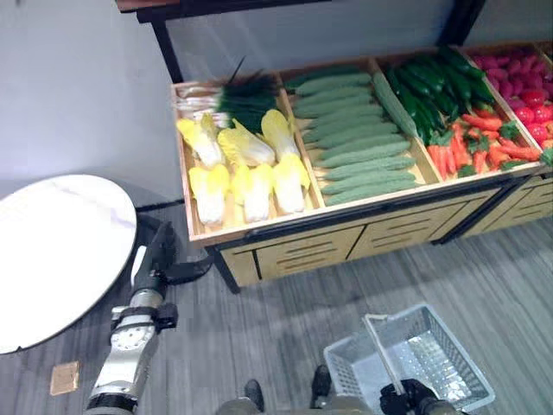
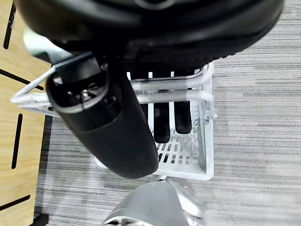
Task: Get the vegetables into the basket
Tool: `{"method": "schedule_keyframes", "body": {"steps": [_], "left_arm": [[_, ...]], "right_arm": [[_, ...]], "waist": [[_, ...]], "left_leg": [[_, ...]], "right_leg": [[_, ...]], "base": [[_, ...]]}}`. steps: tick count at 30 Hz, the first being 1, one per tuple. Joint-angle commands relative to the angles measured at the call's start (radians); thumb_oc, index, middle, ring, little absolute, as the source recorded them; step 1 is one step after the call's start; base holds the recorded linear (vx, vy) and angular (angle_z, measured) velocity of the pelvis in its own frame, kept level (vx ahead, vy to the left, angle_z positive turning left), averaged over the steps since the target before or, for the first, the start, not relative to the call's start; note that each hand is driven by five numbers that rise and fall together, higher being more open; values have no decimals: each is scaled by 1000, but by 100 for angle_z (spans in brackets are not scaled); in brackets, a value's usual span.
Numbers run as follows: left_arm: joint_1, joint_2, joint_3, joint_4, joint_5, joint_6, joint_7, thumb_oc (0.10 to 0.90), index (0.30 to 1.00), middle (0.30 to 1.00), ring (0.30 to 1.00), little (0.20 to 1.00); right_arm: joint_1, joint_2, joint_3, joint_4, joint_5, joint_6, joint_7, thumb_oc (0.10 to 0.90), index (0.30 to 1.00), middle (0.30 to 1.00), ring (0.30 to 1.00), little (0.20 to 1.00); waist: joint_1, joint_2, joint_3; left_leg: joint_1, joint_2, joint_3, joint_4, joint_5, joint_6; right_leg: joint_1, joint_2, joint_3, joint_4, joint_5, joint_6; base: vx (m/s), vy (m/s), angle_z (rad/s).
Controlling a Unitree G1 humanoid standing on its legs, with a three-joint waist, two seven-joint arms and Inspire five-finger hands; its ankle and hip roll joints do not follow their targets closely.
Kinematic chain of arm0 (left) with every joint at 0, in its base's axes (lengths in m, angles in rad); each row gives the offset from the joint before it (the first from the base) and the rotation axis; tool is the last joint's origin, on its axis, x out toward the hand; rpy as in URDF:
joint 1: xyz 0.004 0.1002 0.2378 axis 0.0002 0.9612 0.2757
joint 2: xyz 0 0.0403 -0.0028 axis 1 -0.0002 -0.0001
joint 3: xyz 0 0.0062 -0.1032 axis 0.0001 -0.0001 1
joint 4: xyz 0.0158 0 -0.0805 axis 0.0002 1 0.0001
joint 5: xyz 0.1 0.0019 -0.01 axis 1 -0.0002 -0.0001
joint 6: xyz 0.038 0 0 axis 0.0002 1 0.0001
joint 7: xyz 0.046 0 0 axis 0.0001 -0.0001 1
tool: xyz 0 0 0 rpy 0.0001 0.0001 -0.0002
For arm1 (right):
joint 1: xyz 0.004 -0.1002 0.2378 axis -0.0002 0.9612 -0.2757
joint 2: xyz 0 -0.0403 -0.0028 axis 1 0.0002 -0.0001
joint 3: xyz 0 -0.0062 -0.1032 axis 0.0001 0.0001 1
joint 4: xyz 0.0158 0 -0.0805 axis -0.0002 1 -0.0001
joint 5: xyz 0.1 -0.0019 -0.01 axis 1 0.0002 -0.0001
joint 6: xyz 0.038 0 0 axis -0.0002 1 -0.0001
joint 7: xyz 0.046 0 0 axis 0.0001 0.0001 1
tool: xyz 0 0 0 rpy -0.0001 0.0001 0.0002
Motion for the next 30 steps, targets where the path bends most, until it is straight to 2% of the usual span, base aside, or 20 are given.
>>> {"method": "schedule_keyframes", "body": {"steps": [1, 2, 3, 6, 7, 9, 10, 12, 13, 14, 15, 16, 18, 19, 20, 21, 22, 24, 26, 30], "left_arm": [[-87, 41, 39, -70, 18, -98, 33, 900, 1000, 1000, 1000, 1000], [-113, 72, 56, -87, 67, -107, 47, 900, 1000, 1000, 1000, 1000], [-168, 148, 70, -62, 201, -119, 86, 900, 1000, 1000, 1000, 1000], [-293, 311, 45, 1, 439, -100, 151, 900, 1000, 1000, 1000, 1000], [-362, 419, 14, 40, 581, -98, 196, 900, 1000, 1000, 1000, 1000], [-388, 444, -9, 62, 609, -92, 206, 900, 1000, 1000, 1000, 1000], [-461, 541, -69, 111, 698, -78, 219, 900, 1000, 1000, 1000, 1000], [-543, 621, -144, 172, 768, -68, 238, 900, 1000, 1000, 1000, 1000], [-546, 621, -147, 174, 768, -68, 239, 900, 1000, 1000, 1000, 1000], [-627, 677, -229, 222, 810, -64, 243, 900, 1000, 1000, 1000, 1000], [-630, 676, -233, 223, 809, -65, 244, 900, 1000, 1000, 1000, 1000], [-693, 727, -305, 255, 856, -62, 246, 900, 1000, 1000, 1000, 1000], [-756, 743, -373, 282, 874, -59, 252, 900, 1000, 1000, 1000, 1000], [-853, 768, -497, 338, 910, -53, 228, 900, 1000, 1000, 1000, 1000], [-872, 767, -516, 346, 908, -53, 230, 900, 1000, 1000, 1000, 1000], [-957, 780, -630, 414, 947, -50, 208, 900, 1000, 1000, 1000, 1000], [-1008, 774, -697, 458, 966, -46, 201, 900, 1000, 1000, 1000, 1000], [-1063, 769, -769, 497, 984, -46, 193, 900, 1000, 1000, 1000, 1000], [-1195, 680, -960, 713, 1044, -17, 133, 900, 1000, 1000, 1000, 1000], [-1254, 575, -1000, 961, 1055, 36, 81, 900, 1000, 1000, 1000, 1000]], "right_arm": [[-47, 26, 3, 35, 14, -21, 26, 400, 300, 300, 300, 300], [-50, 27, 3, 42, 19, -24, 24, 400, 300, 300, 300, 300], [-51, 26, 11, 45, 19, -32, 27, 400, 300, 300, 300, 300], [-57, 19, 33, 42, 8, -44, 26, 400, 300, 300, 300, 300], [-52, 14, 50, 36, 1, -54, 23, 400, 300, 300, 300, 300], [-51, 13, 54, 36, -1, -59, 19, 400, 300, 300, 300, 300], [-45, 7, 65, 36, -7, -64, 12, 400, 300, 300, 300, 300], [-42, 5, 76, 34, -13, -69, 7, 400, 300, 300, 300, 300], [-41, 5, 75, 34, -13, -69, 7, 400, 300, 300, 300, 300], [-42, 1, 87, 31, -19, -75, 3, 400, 300, 300, 300, 300], [-42, 1, 86, 31, -19, -75, 3, 400, 300, 300, 300, 300], [-47, -8, 102, 27, -22, -78, -4, 400, 300, 300, 300, 300], [-51, -7, 96, 25, -20, -80, -9, 400, 300, 300, 300, 300], [-71, -17, 108, 26, -16, -81, -16, 400, 300, 300, 300, 300], [-70, -14, 102, 26, -16, -81, -16, 400, 300, 300, 300, 300], [-83, -25, 112, 24, -10, -83, -19, 400, 300, 300, 300, 300], [-89, -25, 115, 23, -9, -84, -22, 400, 300, 300, 300, 300], [-95, -24, 113, 23, -8, -84, -26, 400, 300, 300, 300, 300], [-130, -36, 121, 42, 8, -78, -42, 400, 300, 300, 300, 300], [-161, -35, 111, 70, 37, -60, -51, 400, 300, 300, 300, 300]], "waist": [[8, -47, -10], [8, -46, -19], [3, -43, -29], [-9, -37, -41], [-24, -28, -47], [-27, -26, -49], [-43, -14, -51], [-53, -4, -52], [-51, -4, -52], [-63, 11, -50], [-62, 10, -50], [-82, 29, -45], [-79, 31, -49], [-91, 48, -45], [-85, 45, -46], [-100, 61, -41], [-102, 64, -39], [-98, 64, -35], [-114, 76, -11], [-116, 78, 13]], "left_leg": [[-26, -30, -37, 1, -72, 12], [-26, -31, -35, 1, -72, 10], [-20, -30, -32, 1, -74, 5], [-16, -28, -24, 1, -74, -3], [-14, -28, -18, 1, -79, -8], [-17, -27, -14, 1, -77, -10], [-17, -27, -6, 1, -79, -14], [-25, -27, 7, 1, -78, -15], [-26, -27, 8, 1, -78, -15], [-39, -28, 17, 1, -75, -17], [-39, -28, 18, 1, -75, -17], [-60, -28, 26, 1, -69, -20], [-78, -28, 29, 1, -66, -21], [-102, -29, 38, 1, -62, -21], [-104, -29, 39, 1, -61, -21], [-118, -28, 51, 1, -58, -21], [-123, -27, 56, 1, -56, -20], [-127, -28, 60, 1, -54, -20], [-141, -29, 69, 1, -48, -18], [-155, -27, 79, 1, -44, -18]], "right_leg": [[28, -42, 43, 49, -152, 81], [32, -42, 43, 39, -146, 81], [36, -41, 44, 38, -148, 83], [40, -40, 46, 35, -147, 83], [38, -40, 52, 35, -148, 85], [36, -40, 54, 32, -144, 84], [33, -39, 58, 31, -144, 87], [23, -40, 68, 20, -131, 90], [22, -40, 68, 19, -131, 90], [5, -41, 77, 13, -122, 95], [4, -41, 77, 13, -122, 95], [-19, -43, 83, 6, -111, 98], [-36, -43, 86, 3, -106, 99], [-66, -43, 97, -1, -95, 103], [-69, -43, 98, -1, -94, 103], [-90, -42, 111, -1, -85, 107], [-98, -41, 114, -1, -83, 107], [-102, -41, 119, -1, -81, 108], [-123, -43, 131, -1, -73, 112], [-145, -41, 140, -1, -63, 114]], "base": [[-33, -31, 6], [-15, -41, 6], [-6, -46, 3], [28, -31, 2], [43, -30, 0], [36, -22, -4], [44, -13, -10], [32, -15, -14], [6, -3, -22], [1, 5, -17], [-19, 3, -13], [-21, -2, -11], [-19, -10, -22], [-15, -11, -23], [-5, -7, -21], [21, -10, -16], [27, -11, -16], [21, -10, -27], [29, -27, -31], [18, -19, -12]]}}
